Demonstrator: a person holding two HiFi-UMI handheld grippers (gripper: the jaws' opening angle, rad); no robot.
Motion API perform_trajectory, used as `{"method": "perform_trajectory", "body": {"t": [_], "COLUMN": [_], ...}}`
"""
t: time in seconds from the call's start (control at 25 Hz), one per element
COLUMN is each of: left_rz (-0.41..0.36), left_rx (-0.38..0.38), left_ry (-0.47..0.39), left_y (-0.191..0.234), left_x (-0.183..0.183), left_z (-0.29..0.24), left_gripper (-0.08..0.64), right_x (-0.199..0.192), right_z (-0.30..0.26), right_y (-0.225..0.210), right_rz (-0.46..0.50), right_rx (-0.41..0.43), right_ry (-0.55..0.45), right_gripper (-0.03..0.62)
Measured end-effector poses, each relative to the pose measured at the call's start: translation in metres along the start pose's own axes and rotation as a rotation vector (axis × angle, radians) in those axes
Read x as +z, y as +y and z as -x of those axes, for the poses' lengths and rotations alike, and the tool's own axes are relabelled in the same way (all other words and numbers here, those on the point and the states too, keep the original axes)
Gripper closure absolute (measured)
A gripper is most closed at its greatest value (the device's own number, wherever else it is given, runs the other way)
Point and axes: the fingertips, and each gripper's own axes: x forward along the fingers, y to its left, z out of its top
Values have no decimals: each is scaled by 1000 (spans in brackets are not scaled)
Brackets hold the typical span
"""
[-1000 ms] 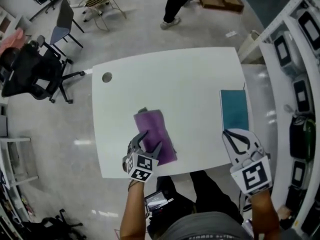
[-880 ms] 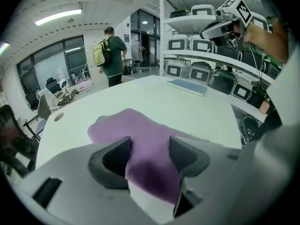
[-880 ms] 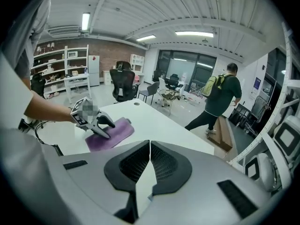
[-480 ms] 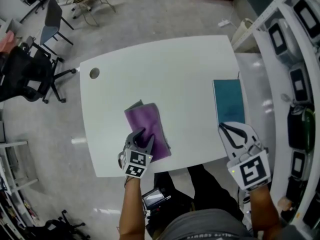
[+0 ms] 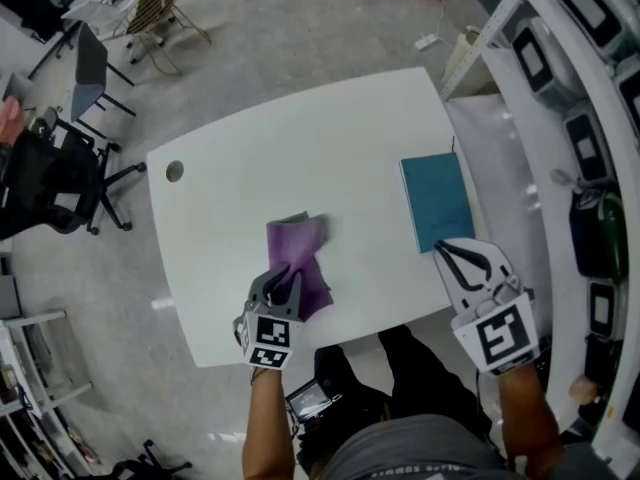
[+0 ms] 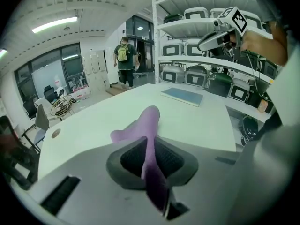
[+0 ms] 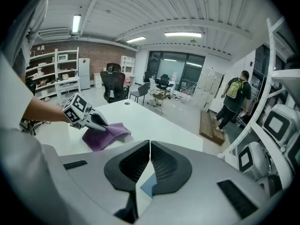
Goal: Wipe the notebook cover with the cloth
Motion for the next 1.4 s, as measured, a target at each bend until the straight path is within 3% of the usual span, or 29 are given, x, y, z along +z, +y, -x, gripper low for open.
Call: {"method": "perform_trajectory", "body": {"t": [0.32, 0.68, 1.0, 1.24, 1.4], "left_rz": [-100, -194, -271, -425, -516], "left_rx": [-95, -260, -389, -454, -497], "left_ry": [-41, -43, 14, 95, 77], "left_y": [-44, -135, -221, -267, -305], "left_x": [71, 118, 134, 141, 165], "left_z": [-26, -99, -148, -167, -180], "left_gripper": [515, 515, 515, 515, 515], "right_x": [-34, -103, -167, -200, -213], "right_z": [36, 78, 111, 130, 138], "right_y": [-45, -99, -137, -156, -162], "right_rz": [-85, -219, -305, -346, -346], "right_rx": [-104, -213, -278, -314, -313], "right_ry": [13, 36, 81, 101, 115], "right_gripper": [560, 560, 560, 560, 560]}}
